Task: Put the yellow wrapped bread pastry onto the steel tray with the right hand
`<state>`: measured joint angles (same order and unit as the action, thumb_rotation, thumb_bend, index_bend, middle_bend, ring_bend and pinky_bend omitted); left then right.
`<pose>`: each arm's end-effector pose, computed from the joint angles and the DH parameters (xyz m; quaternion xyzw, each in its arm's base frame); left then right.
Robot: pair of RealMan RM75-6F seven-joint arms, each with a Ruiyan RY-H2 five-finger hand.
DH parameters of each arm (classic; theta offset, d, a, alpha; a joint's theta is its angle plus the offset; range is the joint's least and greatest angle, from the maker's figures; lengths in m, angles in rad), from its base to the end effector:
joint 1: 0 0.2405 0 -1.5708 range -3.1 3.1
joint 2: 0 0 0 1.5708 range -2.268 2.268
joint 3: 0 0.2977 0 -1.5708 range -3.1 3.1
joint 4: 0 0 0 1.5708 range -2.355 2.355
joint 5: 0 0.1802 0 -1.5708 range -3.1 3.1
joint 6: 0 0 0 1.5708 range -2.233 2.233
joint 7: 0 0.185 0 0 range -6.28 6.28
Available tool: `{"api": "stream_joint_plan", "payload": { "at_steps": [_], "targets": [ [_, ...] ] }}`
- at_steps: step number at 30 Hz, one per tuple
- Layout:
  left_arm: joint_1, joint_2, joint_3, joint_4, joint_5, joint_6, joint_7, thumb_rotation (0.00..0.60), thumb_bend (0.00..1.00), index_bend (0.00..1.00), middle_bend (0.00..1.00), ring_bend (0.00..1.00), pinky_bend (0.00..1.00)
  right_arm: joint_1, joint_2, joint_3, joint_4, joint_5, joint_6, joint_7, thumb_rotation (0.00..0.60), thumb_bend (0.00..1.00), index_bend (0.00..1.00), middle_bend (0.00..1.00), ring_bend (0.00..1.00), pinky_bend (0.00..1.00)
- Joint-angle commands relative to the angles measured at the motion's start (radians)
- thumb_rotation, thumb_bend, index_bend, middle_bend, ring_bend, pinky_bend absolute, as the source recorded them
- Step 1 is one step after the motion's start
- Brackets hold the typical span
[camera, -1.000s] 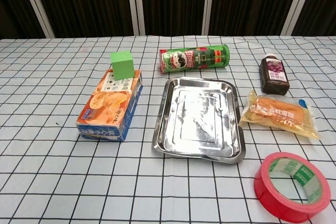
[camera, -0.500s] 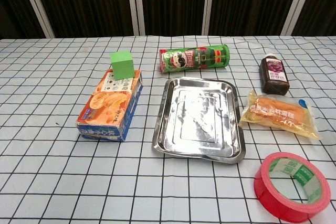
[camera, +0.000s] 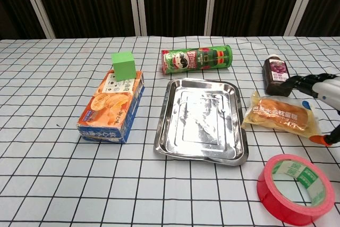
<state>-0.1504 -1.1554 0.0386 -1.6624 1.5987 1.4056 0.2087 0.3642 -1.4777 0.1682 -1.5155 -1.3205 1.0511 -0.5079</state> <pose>-0.3074 0.2228 0.1530 -0.6931 -0.3454 -0.3416 0.5326 -0.2780 -0.3184 0.0347 0.7324 -0.3460 0.2887 0.5103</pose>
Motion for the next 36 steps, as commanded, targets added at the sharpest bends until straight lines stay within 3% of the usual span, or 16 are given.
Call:
{"api": "stream_joint_plan", "payload": {
  "at_steps": [1, 6, 9, 12, 13, 14, 16, 21, 27, 33, 36],
  "targets": [
    [-0.002, 0.000, -0.001, 0.001, -0.003, -0.004, -0.001, 0.600, 0.08, 0.00, 0.00, 0.00, 0.09, 0.040, -0.038, 0.025, 0.027, 0.063, -0.040, -0.036, 0.600, 0.29, 0.00, 0.00, 0.00, 0.07],
    [-0.003, 0.000, -0.003, 0.001, -0.007, -0.008, -0.001, 0.600, 0.08, 0.00, 0.00, 0.00, 0.09, 0.071, -0.069, 0.033, 0.062, 0.117, -0.064, -0.050, 0.600, 0.29, 0.00, 0.00, 0.00, 0.07],
    [-0.003, 0.001, -0.003, 0.001, -0.008, -0.006, -0.003, 0.600, 0.08, 0.00, 0.00, 0.00, 0.09, 0.083, -0.078, 0.031, 0.073, 0.134, -0.068, -0.054, 0.600, 0.29, 0.00, 0.00, 0.00, 0.17],
    [-0.002, 0.003, -0.003, 0.000, -0.006, -0.003, -0.007, 0.600, 0.08, 0.00, 0.00, 0.00, 0.09, 0.089, -0.082, 0.025, 0.070, 0.143, -0.063, -0.054, 0.600, 0.29, 0.12, 0.17, 0.12, 0.41],
    [-0.002, 0.003, -0.003, 0.000, -0.005, -0.002, -0.008, 0.600, 0.08, 0.00, 0.00, 0.00, 0.09, 0.090, -0.083, 0.024, 0.069, 0.142, -0.059, -0.050, 0.600, 0.29, 0.21, 0.28, 0.22, 0.49],
    [-0.002, 0.004, -0.002, 0.001, -0.005, -0.002, -0.009, 0.600, 0.08, 0.00, 0.00, 0.00, 0.09, 0.092, -0.083, 0.023, 0.068, 0.140, -0.056, -0.047, 0.600, 0.29, 0.31, 0.37, 0.30, 0.55],
    [-0.002, 0.005, -0.002, 0.001, -0.004, -0.003, -0.010, 0.600, 0.08, 0.00, 0.00, 0.00, 0.09, 0.095, -0.084, 0.019, 0.071, 0.138, -0.049, -0.041, 0.600, 0.30, 0.41, 0.46, 0.37, 0.62],
    [-0.001, 0.005, -0.002, 0.000, -0.005, -0.002, -0.009, 0.600, 0.08, 0.00, 0.00, 0.00, 0.09, 0.102, -0.090, 0.012, 0.082, 0.111, -0.023, -0.034, 0.600, 0.32, 0.51, 0.52, 0.42, 0.65],
    [-0.002, 0.005, -0.002, -0.002, -0.008, -0.006, -0.004, 0.600, 0.08, 0.00, 0.00, 0.00, 0.09, 0.113, -0.082, 0.004, 0.065, 0.062, 0.020, -0.033, 0.600, 0.32, 0.52, 0.53, 0.43, 0.65],
    [-0.002, 0.004, -0.002, -0.003, -0.006, -0.005, -0.002, 0.600, 0.08, 0.00, 0.00, 0.00, 0.09, 0.154, -0.059, 0.038, -0.055, 0.040, 0.062, -0.124, 0.600, 0.32, 0.52, 0.53, 0.43, 0.65],
    [-0.004, 0.002, -0.002, -0.003, -0.008, -0.009, 0.000, 0.600, 0.08, 0.00, 0.00, 0.00, 0.09, 0.183, -0.067, 0.064, -0.118, 0.086, 0.059, -0.205, 0.600, 0.32, 0.52, 0.53, 0.43, 0.65]
  ]
}}
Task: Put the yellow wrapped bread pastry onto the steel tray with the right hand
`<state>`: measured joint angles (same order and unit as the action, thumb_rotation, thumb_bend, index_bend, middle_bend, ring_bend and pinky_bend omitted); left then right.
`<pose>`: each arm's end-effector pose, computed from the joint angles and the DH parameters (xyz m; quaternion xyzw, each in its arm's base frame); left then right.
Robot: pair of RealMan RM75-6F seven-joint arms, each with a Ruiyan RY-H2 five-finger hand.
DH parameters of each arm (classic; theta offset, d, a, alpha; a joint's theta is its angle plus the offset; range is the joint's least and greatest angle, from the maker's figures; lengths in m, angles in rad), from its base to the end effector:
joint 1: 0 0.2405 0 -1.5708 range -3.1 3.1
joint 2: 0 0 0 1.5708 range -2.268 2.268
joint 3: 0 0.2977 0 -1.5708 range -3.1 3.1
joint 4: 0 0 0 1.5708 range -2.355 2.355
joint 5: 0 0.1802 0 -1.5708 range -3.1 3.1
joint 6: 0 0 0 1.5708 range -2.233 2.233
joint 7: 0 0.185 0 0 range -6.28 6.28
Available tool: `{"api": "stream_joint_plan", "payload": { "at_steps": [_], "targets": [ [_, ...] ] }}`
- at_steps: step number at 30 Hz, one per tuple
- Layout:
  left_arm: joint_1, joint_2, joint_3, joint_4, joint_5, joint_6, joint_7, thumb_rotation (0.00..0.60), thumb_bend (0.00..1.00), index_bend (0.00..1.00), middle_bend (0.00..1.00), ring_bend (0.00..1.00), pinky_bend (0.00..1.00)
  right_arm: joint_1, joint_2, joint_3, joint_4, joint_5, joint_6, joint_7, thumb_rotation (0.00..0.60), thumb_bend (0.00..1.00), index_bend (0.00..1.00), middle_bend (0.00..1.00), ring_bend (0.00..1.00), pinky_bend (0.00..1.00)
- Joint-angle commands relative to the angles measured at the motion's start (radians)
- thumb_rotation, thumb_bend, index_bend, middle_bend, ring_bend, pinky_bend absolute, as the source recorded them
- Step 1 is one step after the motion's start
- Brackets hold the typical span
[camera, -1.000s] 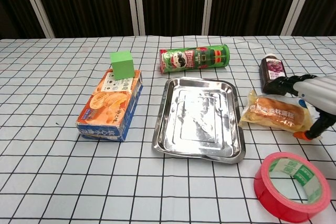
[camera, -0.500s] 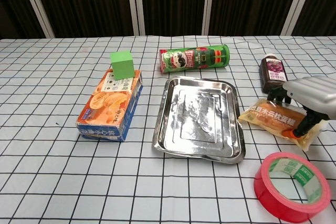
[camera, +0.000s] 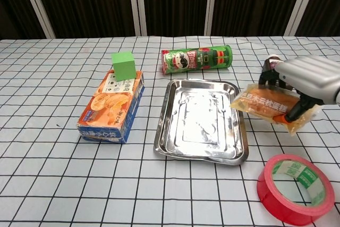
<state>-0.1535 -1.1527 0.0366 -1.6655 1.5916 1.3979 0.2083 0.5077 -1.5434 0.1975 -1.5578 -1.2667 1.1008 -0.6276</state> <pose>-0.3079 0.2241 0.1532 -0.6930 -0.3478 -0.3395 0.5324 -0.2115 -0.3534 0.0229 0.7401 -0.2920 0.3363 0.5038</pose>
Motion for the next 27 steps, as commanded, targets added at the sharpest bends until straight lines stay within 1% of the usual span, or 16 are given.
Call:
{"api": "stream_joint_plan", "payload": {
  "at_steps": [1, 6, 9, 12, 14, 15, 17, 18, 19, 20, 21, 22, 24, 27],
  "targets": [
    [-0.001, -0.001, 0.000, 0.000, -0.001, -0.002, 0.001, 0.600, 0.08, 0.00, 0.00, 0.00, 0.09, 0.052, -0.009, 0.043, -0.091, 0.050, 0.007, -0.115, 0.600, 0.32, 0.52, 0.53, 0.43, 0.65],
    [-0.001, 0.000, 0.000, 0.000, -0.001, -0.002, -0.001, 0.600, 0.08, 0.00, 0.00, 0.00, 0.09, 0.111, -0.080, 0.072, -0.108, 0.135, 0.007, -0.227, 0.600, 0.32, 0.52, 0.53, 0.43, 0.65],
    [-0.001, 0.003, 0.001, 0.000, 0.002, 0.000, -0.008, 0.600, 0.08, 0.00, 0.00, 0.00, 0.09, 0.150, -0.140, 0.083, -0.083, 0.187, 0.012, -0.291, 0.600, 0.32, 0.52, 0.53, 0.43, 0.65],
    [0.000, 0.007, 0.002, 0.002, 0.007, 0.004, -0.021, 0.600, 0.08, 0.00, 0.00, 0.00, 0.09, 0.193, -0.217, 0.092, -0.032, 0.243, 0.014, -0.341, 0.600, 0.32, 0.52, 0.53, 0.43, 0.65],
    [-0.001, 0.010, 0.002, 0.004, 0.008, 0.004, -0.028, 0.600, 0.08, 0.00, 0.00, 0.00, 0.09, 0.212, -0.256, 0.093, 0.001, 0.268, 0.015, -0.357, 0.600, 0.32, 0.49, 0.53, 0.43, 0.65],
    [-0.001, 0.010, 0.002, 0.005, 0.008, 0.003, -0.031, 0.600, 0.08, 0.00, 0.00, 0.00, 0.09, 0.220, -0.270, 0.092, 0.016, 0.276, 0.014, -0.362, 0.600, 0.32, 0.44, 0.52, 0.43, 0.65],
    [-0.003, 0.012, 0.002, 0.007, 0.008, 0.000, -0.037, 0.600, 0.08, 0.00, 0.00, 0.00, 0.09, 0.234, -0.301, 0.091, 0.053, 0.289, 0.018, -0.370, 0.600, 0.32, 0.25, 0.45, 0.35, 0.61],
    [-0.004, 0.012, 0.002, 0.008, 0.007, -0.001, -0.038, 0.600, 0.08, 0.00, 0.00, 0.00, 0.09, 0.238, -0.311, 0.091, 0.064, 0.297, 0.020, -0.373, 0.600, 0.32, 0.14, 0.38, 0.28, 0.57],
    [-0.005, 0.012, 0.002, 0.008, 0.007, -0.003, -0.040, 0.600, 0.08, 0.00, 0.00, 0.00, 0.09, 0.242, -0.321, 0.092, 0.073, 0.309, 0.022, -0.375, 0.600, 0.32, 0.05, 0.26, 0.18, 0.52],
    [-0.005, 0.012, 0.002, 0.008, 0.007, -0.004, -0.041, 0.600, 0.08, 0.00, 0.00, 0.00, 0.09, 0.243, -0.325, 0.092, 0.075, 0.321, 0.023, -0.379, 0.600, 0.32, 0.01, 0.18, 0.12, 0.49],
    [-0.006, 0.012, 0.002, 0.008, 0.008, -0.005, -0.041, 0.600, 0.08, 0.00, 0.00, 0.00, 0.09, 0.245, -0.326, 0.092, 0.072, 0.337, 0.029, -0.392, 0.600, 0.32, 0.00, 0.09, 0.05, 0.44],
    [-0.006, 0.012, 0.003, 0.008, 0.009, -0.004, -0.040, 0.600, 0.08, 0.00, 0.00, 0.00, 0.09, 0.247, -0.324, 0.091, 0.064, 0.348, 0.038, -0.406, 0.600, 0.32, 0.00, 0.04, 0.01, 0.40],
    [-0.006, 0.011, 0.003, 0.008, 0.009, -0.005, -0.039, 0.600, 0.08, 0.00, 0.00, 0.00, 0.09, 0.246, -0.315, 0.089, 0.042, 0.359, 0.060, -0.424, 0.600, 0.32, 0.00, 0.00, 0.00, 0.36],
    [-0.007, 0.008, 0.004, 0.008, 0.008, -0.009, -0.032, 0.600, 0.08, 0.00, 0.00, 0.00, 0.09, 0.232, -0.284, 0.085, -0.029, 0.382, 0.107, -0.454, 0.600, 0.30, 0.00, 0.00, 0.00, 0.32]
  ]
}}
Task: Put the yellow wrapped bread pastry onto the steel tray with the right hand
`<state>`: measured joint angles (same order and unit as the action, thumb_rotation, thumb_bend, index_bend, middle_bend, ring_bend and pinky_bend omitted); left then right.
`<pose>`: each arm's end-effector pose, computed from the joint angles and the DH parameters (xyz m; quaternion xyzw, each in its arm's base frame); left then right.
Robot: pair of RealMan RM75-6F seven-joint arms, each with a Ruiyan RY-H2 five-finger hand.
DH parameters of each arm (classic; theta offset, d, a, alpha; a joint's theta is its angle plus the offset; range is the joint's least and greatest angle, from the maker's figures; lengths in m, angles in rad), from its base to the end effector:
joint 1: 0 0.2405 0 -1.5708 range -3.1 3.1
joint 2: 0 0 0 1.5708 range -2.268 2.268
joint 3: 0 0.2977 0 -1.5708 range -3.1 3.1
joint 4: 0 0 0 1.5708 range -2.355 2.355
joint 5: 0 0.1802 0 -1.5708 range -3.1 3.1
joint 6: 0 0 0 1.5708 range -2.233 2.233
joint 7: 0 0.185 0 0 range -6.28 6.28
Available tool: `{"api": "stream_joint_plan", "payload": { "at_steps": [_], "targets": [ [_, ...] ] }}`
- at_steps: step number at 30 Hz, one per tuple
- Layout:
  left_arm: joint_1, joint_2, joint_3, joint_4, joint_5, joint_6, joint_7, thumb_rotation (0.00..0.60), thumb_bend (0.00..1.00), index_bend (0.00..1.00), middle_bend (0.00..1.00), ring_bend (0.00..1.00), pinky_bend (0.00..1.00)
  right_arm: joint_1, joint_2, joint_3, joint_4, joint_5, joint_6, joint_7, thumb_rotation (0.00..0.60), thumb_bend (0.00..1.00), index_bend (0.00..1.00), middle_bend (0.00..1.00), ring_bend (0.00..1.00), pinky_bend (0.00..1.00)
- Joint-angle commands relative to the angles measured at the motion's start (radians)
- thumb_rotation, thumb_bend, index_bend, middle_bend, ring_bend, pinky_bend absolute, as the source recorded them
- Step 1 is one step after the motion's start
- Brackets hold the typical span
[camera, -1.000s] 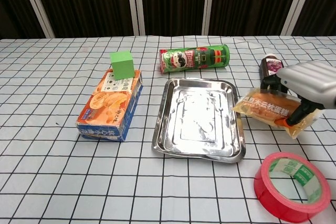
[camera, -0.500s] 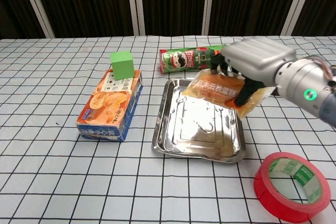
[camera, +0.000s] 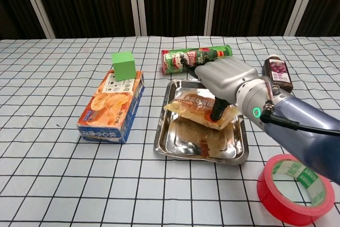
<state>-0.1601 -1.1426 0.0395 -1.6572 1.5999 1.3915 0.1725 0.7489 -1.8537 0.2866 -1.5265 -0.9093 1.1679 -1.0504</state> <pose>-0.3082 0.2255 0.1551 -0.6944 -0.3524 -0.3437 0.5249 -0.1145 -0.3779 -0.0667 0.7544 -0.2871 0.3025 0.5069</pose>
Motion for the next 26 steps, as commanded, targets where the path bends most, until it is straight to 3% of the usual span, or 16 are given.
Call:
{"api": "stream_joint_plan", "payload": {
  "at_steps": [1, 8, 11, 13, 15, 17, 19, 22, 26],
  "targets": [
    [-0.001, -0.002, 0.001, -0.001, -0.001, -0.004, 0.005, 0.600, 0.08, 0.00, 0.00, 0.00, 0.09, -0.014, 0.037, -0.006, -0.082, 0.030, 0.053, -0.039, 0.600, 0.28, 0.00, 0.00, 0.00, 0.31],
    [0.000, -0.005, 0.002, -0.004, 0.002, -0.002, 0.016, 0.600, 0.08, 0.00, 0.00, 0.00, 0.09, -0.097, 0.197, -0.069, -0.349, 0.043, 0.204, -0.105, 0.600, 0.25, 0.00, 0.00, 0.00, 0.27],
    [0.003, -0.003, 0.005, -0.006, 0.008, 0.005, 0.015, 0.600, 0.08, 0.00, 0.00, 0.00, 0.09, -0.173, 0.313, -0.144, -0.449, -0.049, 0.264, -0.039, 0.600, 0.25, 0.00, 0.00, 0.00, 0.17],
    [0.005, -0.003, 0.007, -0.007, 0.014, 0.012, 0.015, 0.600, 0.08, 0.00, 0.00, 0.00, 0.09, -0.248, 0.410, -0.224, -0.480, -0.161, 0.309, 0.064, 0.600, 0.25, 0.00, 0.00, 0.00, 0.06],
    [0.007, -0.003, 0.007, -0.007, 0.018, 0.017, 0.017, 0.600, 0.08, 0.00, 0.00, 0.00, 0.09, -0.319, 0.484, -0.299, -0.448, -0.281, 0.361, 0.183, 0.600, 0.25, 0.00, 0.00, 0.00, 0.01],
    [0.008, -0.007, 0.008, -0.007, 0.023, 0.020, 0.023, 0.600, 0.08, 0.00, 0.00, 0.00, 0.09, -0.401, 0.544, -0.379, -0.349, -0.420, 0.431, 0.356, 0.600, 0.25, 0.00, 0.00, 0.00, 0.00],
    [0.005, -0.024, 0.014, -0.002, 0.046, 0.020, 0.045, 0.600, 0.08, 0.00, 0.00, 0.00, 0.09, -0.542, 0.584, -0.460, -0.125, -0.523, 0.573, 0.625, 0.600, 0.25, 0.00, 0.00, 0.00, 0.00],
    [0.005, -0.040, 0.018, 0.002, 0.062, 0.025, 0.064, 0.600, 0.08, 0.00, 0.00, 0.00, 0.09, -0.583, 0.591, -0.470, -0.005, -0.550, 0.581, 0.761, 0.600, 0.25, 0.00, 0.00, 0.00, 0.00],
    [0.006, -0.048, 0.021, 0.005, 0.070, 0.027, 0.077, 0.600, 0.08, 0.00, 0.00, 0.00, 0.09, -0.604, 0.603, -0.447, 0.002, -0.550, 0.589, 0.808, 0.600, 0.25, 0.00, 0.00, 0.00, 0.00]
  ]
}}
